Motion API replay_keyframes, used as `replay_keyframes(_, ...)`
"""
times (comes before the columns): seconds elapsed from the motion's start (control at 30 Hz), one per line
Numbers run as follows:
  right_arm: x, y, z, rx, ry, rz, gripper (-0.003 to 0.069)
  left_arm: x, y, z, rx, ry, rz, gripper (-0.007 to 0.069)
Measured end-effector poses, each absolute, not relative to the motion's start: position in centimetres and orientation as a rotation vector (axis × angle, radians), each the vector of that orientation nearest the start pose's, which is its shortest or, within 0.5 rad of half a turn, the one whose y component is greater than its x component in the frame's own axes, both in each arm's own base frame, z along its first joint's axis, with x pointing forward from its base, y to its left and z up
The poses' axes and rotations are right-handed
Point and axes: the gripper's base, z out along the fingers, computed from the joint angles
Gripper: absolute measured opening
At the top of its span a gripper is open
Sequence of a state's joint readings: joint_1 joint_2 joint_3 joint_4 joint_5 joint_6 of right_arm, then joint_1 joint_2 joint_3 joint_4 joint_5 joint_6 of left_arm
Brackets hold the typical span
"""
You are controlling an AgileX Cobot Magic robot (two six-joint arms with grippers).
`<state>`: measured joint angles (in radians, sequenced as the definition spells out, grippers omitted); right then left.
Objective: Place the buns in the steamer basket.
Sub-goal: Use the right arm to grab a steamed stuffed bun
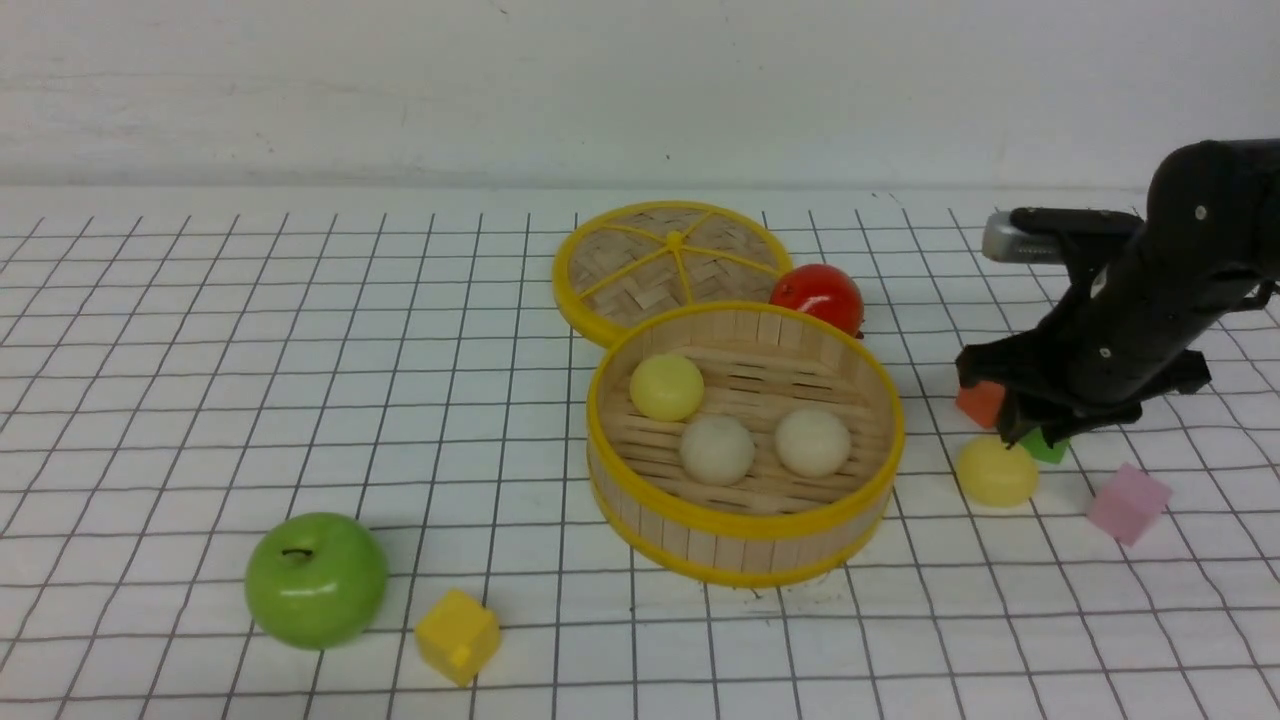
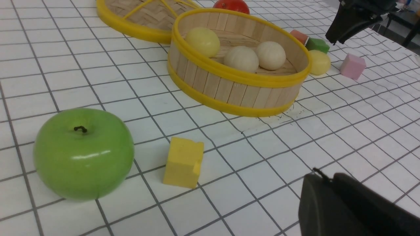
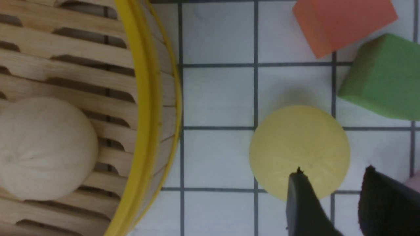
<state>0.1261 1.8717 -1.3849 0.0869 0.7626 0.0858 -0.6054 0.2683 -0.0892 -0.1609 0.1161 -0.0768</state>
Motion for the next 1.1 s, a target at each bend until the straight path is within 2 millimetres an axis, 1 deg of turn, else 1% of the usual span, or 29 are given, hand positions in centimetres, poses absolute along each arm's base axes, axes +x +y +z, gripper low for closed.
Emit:
replay_keyframes(0.03, 39.5, 5.6, 21.3, 0.016, 2.748, 0.159, 0.0252, 6.4, -4.6, 21.5, 0.347, 1.787, -0.62, 0.0043)
replay_keyframes(0.23, 40.1, 5.6, 20.0, 0.022, 2.752, 0.16, 0.0252, 6.4, -4.6, 21.5, 0.347, 1.787, -0.62, 0.005)
replay_keyframes(0.47, 40.4, 5.7, 19.0, 0.019, 2.761, 0.156, 0.0252, 6.4, -4.6, 21.5, 0.347, 1.787, -0.62, 0.0056)
replay_keyframes(0.7, 40.6, 5.6, 18.6, -0.011, 2.758, 0.149, 0.0221, 6.4, -4.6, 21.5, 0.347, 1.787, -0.62, 0.0057)
replay_keyframes(0.87, 40.8, 5.6, 18.6, -0.014, 2.733, 0.147, 0.0179, 6.4, -4.6, 21.5, 0.347, 1.787, -0.62, 0.0062)
replay_keyframes(0.9, 40.8, 5.5, 18.6, -0.027, 2.733, 0.144, 0.0156, 6.4, -4.6, 21.5, 0.347, 1.787, -0.62, 0.0066)
replay_keyframes(0.93, 40.8, 5.5, 18.6, -0.029, 2.733, 0.144, 0.0156, 6.4, -4.6, 21.5, 0.347, 1.787, -0.62, 0.0066)
replay_keyframes(1.07, 40.9, 5.5, 18.3, -0.053, 2.74, 0.138, 0.0078, 6.4, -4.6, 21.5, 0.347, 1.787, -0.62, 0.0071)
replay_keyframes(1.1, 40.9, 5.5, 18.3, -0.056, 2.74, 0.137, 0.0071, 6.4, -4.6, 21.5, 0.347, 1.787, -0.62, 0.0071)
